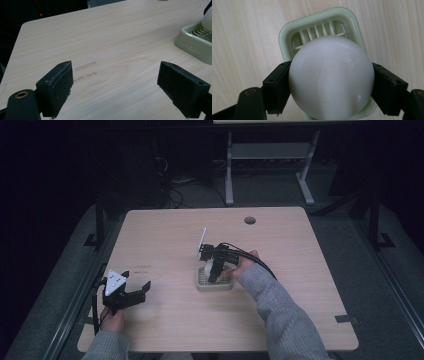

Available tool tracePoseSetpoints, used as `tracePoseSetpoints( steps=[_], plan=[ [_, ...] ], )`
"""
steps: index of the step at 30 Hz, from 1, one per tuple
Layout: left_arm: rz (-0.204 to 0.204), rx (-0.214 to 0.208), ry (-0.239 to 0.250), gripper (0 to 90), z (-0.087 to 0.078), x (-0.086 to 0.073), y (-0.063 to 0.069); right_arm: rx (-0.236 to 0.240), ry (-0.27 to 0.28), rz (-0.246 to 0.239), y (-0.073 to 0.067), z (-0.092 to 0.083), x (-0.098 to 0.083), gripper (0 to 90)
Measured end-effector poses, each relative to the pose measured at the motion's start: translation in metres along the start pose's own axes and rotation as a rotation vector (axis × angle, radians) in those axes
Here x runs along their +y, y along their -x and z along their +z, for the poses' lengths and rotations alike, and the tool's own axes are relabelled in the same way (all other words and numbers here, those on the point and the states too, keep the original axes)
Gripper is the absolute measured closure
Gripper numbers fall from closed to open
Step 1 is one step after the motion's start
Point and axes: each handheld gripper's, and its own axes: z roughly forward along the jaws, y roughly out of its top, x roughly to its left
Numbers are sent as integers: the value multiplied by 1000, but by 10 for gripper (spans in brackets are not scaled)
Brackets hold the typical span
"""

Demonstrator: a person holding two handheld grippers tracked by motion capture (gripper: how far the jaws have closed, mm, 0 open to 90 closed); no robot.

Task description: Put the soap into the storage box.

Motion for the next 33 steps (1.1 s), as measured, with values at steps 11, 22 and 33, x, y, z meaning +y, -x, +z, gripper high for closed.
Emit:
tracePoseSetpoints(
  steps=[11, 22, 33],
  plan=[
    [1, 0, -2, 128, 0, 0, 0, -5, -8, 3, 1, 7, 0, 236],
    [-1, -2, -1, 128, 0, 0, 0, -16, -7, 0, 1, 10, -1, 236],
    [-5, -1, 5, 128, -1, 0, 0, -15, -10, 3, 1, 12, 0, 236]
  ],
)
